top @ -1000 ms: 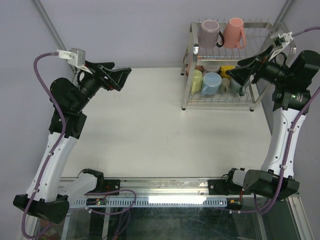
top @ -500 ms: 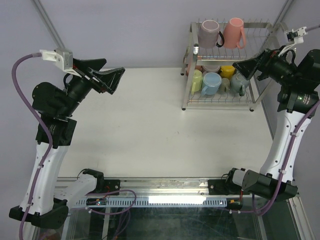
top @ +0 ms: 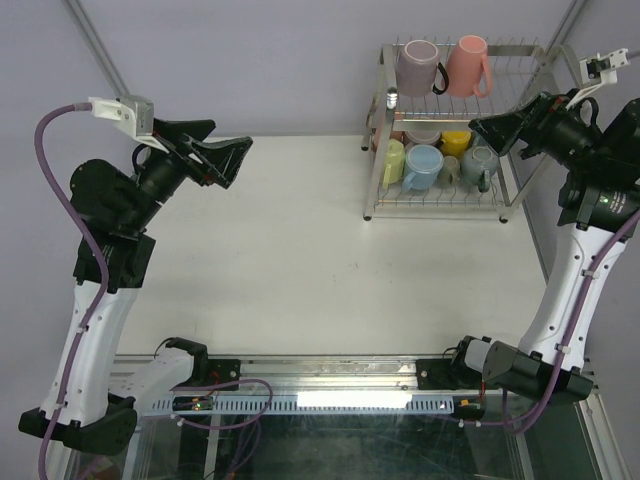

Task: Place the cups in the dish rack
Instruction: Reset both arms

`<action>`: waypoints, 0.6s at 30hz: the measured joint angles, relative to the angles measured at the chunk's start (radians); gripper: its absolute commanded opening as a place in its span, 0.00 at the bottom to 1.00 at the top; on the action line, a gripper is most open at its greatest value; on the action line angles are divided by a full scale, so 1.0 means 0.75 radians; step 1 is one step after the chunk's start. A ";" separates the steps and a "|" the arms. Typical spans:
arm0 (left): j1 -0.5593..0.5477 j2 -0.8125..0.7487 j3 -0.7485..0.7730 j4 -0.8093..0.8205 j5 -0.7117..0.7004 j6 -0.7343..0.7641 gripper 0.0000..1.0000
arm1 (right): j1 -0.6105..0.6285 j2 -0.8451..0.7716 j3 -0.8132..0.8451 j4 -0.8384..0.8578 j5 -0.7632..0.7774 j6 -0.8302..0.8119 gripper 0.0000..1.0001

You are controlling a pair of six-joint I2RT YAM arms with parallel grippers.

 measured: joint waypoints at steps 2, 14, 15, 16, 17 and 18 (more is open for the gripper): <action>0.000 0.009 0.003 -0.001 0.000 0.010 0.99 | 0.000 -0.002 -0.006 0.016 -0.014 0.006 0.99; 0.000 0.037 0.000 0.019 0.024 0.010 0.99 | -0.002 -0.048 -0.072 0.036 -0.095 -0.064 1.00; 0.000 0.037 0.000 0.021 0.025 0.009 0.99 | -0.002 -0.049 -0.072 0.039 -0.095 -0.055 0.99; 0.000 0.036 0.000 0.022 0.026 0.009 0.99 | -0.002 -0.049 -0.072 0.047 -0.094 -0.040 0.99; 0.000 0.035 0.000 0.023 0.026 0.008 0.99 | -0.002 -0.049 -0.073 0.058 -0.091 -0.024 1.00; 0.000 0.034 0.000 0.023 0.027 0.008 0.99 | -0.002 -0.049 -0.073 0.069 -0.084 -0.001 1.00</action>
